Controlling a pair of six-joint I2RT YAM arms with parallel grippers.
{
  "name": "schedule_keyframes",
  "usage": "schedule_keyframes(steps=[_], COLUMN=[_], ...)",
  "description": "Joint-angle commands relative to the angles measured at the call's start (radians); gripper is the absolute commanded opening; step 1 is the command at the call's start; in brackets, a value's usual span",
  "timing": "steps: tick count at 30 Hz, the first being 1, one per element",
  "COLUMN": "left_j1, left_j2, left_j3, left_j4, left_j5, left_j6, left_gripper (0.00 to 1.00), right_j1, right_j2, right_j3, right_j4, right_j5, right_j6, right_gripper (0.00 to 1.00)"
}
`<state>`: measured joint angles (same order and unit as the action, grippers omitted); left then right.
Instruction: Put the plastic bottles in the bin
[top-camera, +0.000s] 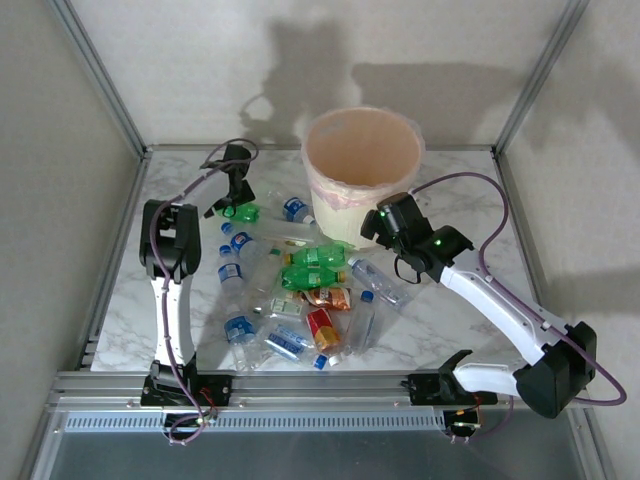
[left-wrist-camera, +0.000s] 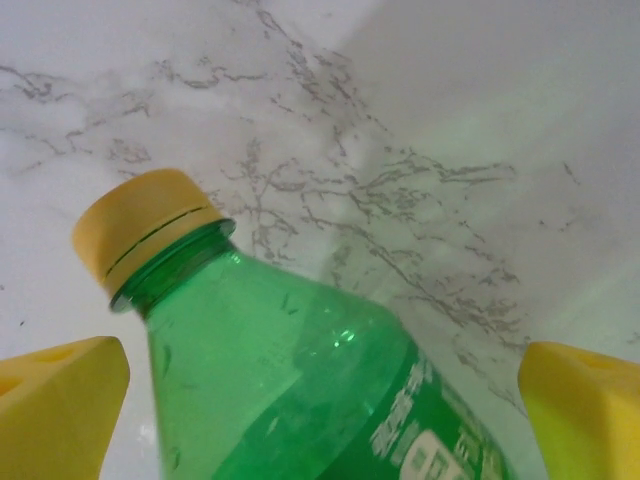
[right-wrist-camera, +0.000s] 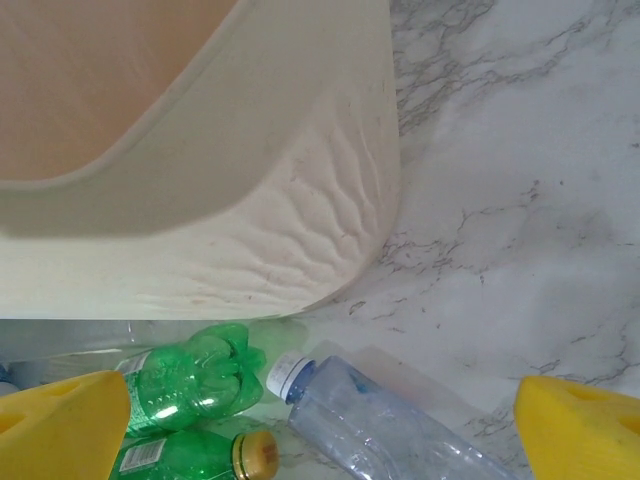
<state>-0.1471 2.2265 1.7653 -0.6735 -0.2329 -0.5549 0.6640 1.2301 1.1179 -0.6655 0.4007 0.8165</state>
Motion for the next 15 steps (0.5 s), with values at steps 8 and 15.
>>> schedule_keyframes(steps=[8,15], left_j1=[0.026,0.030], left_j2=[-0.019,-0.017], left_j3=[-0.088,-0.075], left_j4=[0.066,0.106], left_j5=[0.046,0.064], left_j6=[-0.112,-0.137], left_gripper=[0.90,0.74], right_j1=[0.009,0.008], right_j2=[-0.039,-0.055], right_j3=[-0.003,-0.007], right_j4=[-0.027,-0.028], right_j5=[0.052,0.052], right_j6=[0.005,0.007], right_gripper=[0.99,0.97])
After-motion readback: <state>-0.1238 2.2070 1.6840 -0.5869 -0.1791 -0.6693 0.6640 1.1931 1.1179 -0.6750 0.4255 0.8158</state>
